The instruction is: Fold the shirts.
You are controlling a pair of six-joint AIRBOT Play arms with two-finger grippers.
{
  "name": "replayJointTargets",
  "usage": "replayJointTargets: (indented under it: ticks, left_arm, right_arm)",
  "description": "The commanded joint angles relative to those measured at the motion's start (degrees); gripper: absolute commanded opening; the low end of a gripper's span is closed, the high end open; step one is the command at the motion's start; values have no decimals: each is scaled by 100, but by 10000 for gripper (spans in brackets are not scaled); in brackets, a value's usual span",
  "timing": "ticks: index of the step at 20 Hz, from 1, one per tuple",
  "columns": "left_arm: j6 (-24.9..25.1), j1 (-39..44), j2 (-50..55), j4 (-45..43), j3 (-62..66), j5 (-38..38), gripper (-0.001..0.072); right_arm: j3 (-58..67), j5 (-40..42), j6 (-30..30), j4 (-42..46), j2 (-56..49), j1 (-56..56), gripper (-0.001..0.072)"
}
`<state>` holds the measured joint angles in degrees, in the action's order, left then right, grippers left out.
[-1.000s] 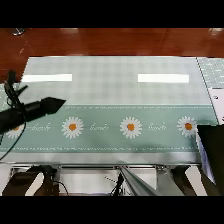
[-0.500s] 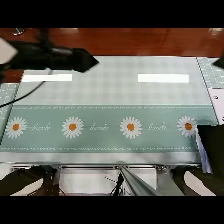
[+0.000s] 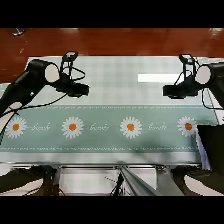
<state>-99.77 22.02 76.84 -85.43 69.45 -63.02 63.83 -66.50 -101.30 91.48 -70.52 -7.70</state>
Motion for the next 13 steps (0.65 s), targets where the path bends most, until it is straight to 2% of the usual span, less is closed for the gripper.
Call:
replayJointTargets:
  ticks: [1, 13]
  left_arm:
    - [-192, -122, 35, -203, -116, -46, 33]
    - [-192, -122, 35, -203, -116, -48, 33]
  right_arm:
    - [-98, -422, -61, 33, -92, -33, 19]
    - [-98, -553, -61, 52, -92, -33, 19]
